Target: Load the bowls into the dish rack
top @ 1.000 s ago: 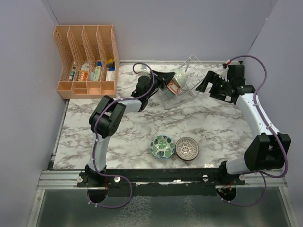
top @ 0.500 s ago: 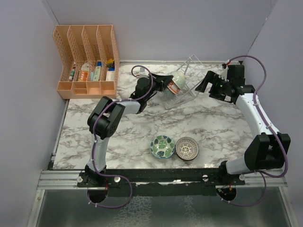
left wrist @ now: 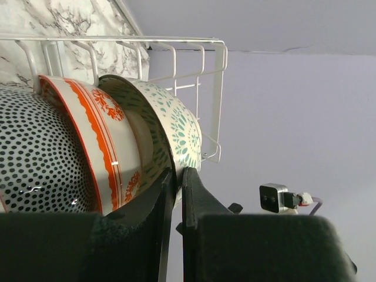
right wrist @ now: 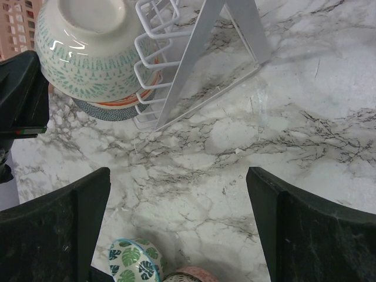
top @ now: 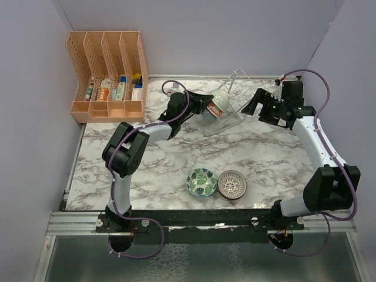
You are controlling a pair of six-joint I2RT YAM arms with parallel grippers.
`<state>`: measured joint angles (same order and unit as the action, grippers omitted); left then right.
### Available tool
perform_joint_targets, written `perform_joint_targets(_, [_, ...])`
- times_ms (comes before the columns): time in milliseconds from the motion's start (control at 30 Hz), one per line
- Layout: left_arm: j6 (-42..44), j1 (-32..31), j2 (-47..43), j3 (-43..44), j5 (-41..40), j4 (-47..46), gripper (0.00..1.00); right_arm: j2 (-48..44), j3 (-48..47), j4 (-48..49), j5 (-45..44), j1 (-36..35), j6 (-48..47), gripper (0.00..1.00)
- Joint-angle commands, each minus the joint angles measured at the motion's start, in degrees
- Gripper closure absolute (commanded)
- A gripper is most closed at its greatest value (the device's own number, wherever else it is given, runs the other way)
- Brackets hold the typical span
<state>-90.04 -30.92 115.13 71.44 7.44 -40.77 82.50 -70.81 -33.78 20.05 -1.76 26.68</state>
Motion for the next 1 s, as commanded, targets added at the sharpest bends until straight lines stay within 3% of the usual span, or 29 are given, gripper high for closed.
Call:
perform_joint_targets(0, [1.94,0.48,-3.09,-0.83,0.41,6.25,0.89,-1.04,0.69,2.13,1.56,0.35,-0.16,0.00])
perform_joint_targets(433, [3.38,0.50,-2.36,1.60,2.23,8.83,0.76,-2.03,1.02,2.05,1.56,0.35,-0.31,0.00])
perform_joint_targets(967, [9.02,0.88,-7.13,3.53,2.49,19.01,0.63,-3.20,1.48,2.40,2.00,0.35,-0.11,0.00])
